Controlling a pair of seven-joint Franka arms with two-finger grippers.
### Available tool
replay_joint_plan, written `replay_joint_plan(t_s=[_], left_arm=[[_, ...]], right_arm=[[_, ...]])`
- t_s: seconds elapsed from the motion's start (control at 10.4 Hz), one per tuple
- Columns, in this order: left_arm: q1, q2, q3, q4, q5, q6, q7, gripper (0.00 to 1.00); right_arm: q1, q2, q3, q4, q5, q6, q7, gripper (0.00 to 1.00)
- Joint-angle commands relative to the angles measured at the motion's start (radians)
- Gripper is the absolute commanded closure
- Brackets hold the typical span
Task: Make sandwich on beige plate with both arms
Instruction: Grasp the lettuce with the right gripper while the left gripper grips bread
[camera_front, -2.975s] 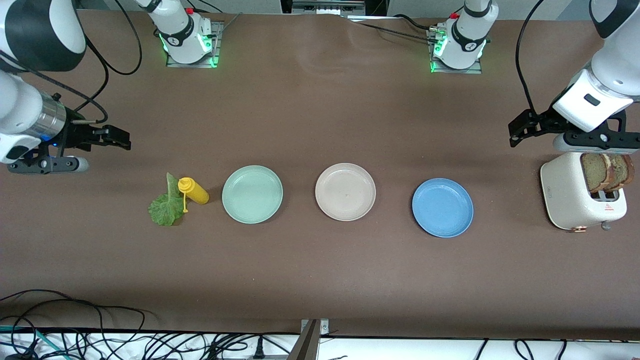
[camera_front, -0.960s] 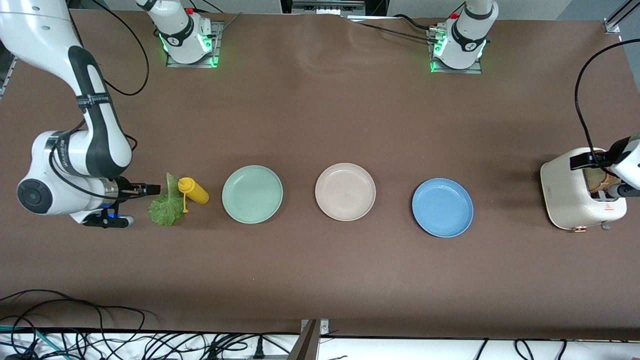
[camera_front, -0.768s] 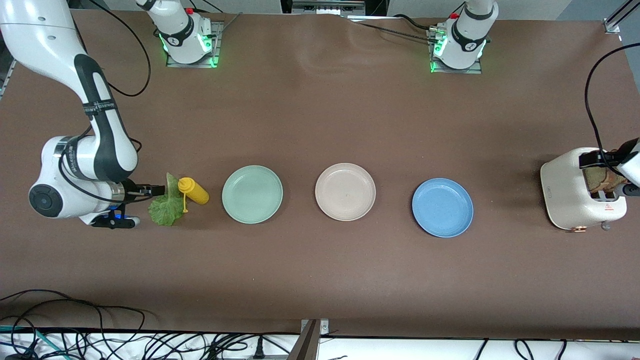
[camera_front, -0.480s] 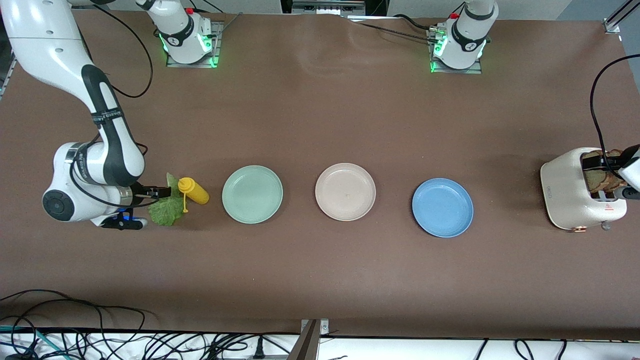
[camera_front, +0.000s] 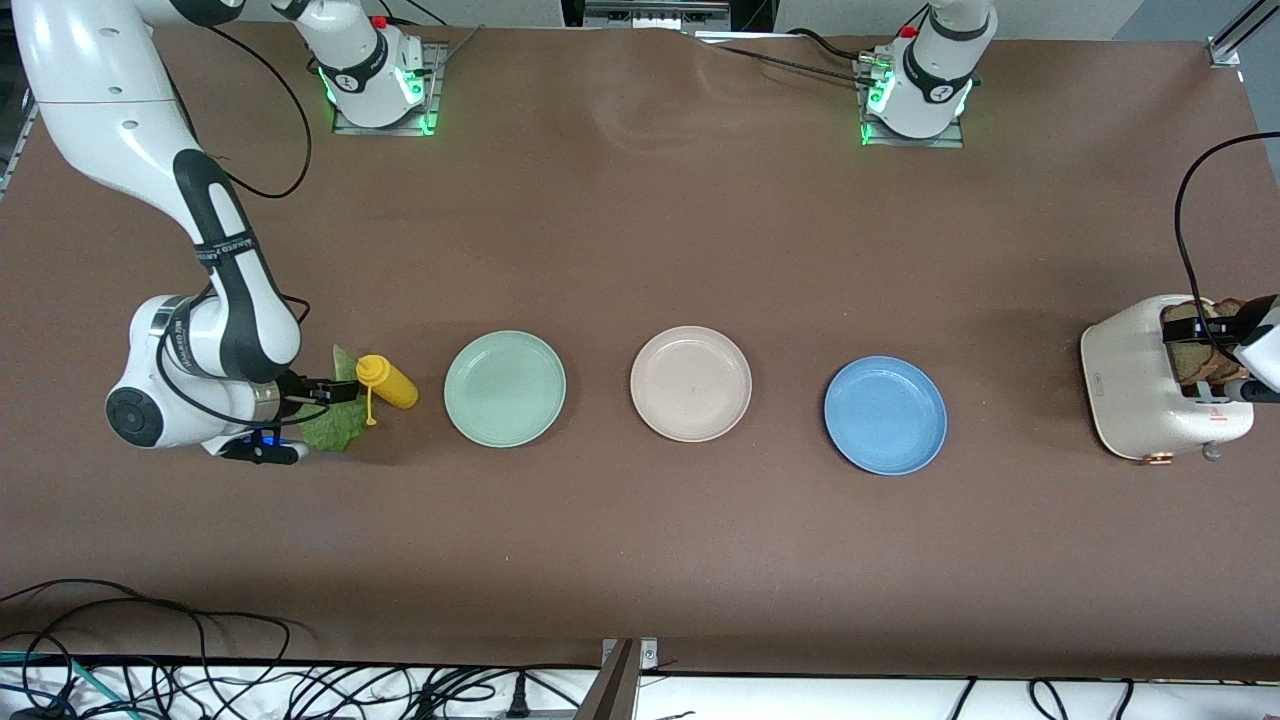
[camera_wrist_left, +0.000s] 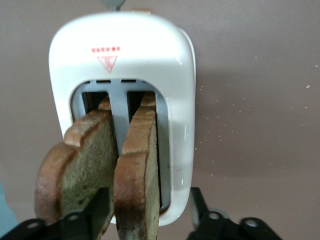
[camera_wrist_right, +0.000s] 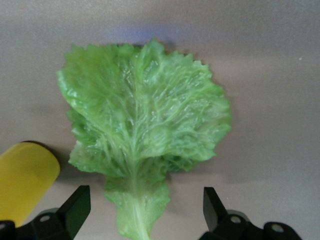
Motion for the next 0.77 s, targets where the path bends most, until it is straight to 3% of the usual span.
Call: replay_joint_plan(t_s=[0.0,0.29,0.38,0.48,0.67], left_arm=[[0.010,-0.015,-0.013,-0.010,-0.013,-0.035,-0.051,1.00],[0.012,-0.017,-0.013,0.010,-0.019,-0.040,-0.017,1.00],[0.040,-0.020,-0.015,0.011,-0.025,-0.040,0.032,1.00],[0.048,-0.021,-0.018,0.018,-0.033,-0.040,0.041,1.00],[0.042,-0.041,-0.022,0.053,-0.033,-0.081,0.037,1.00]], right_arm=[[-0.008,0.028,0.007,0.015,0.019,0.017,-0.011,0.00],[-0.008,0.037,0.007,0.015,0.021,0.037,-0.010,0.03],[-0.010,0.037,0.007,0.015,0.021,0.039,-0.010,0.23],[-0.010,0.043,0.009,0.016,0.022,0.039,-0.007,0.51],[-0.010,0.042,0.007,0.018,0.050,0.037,-0.010,0.96]])
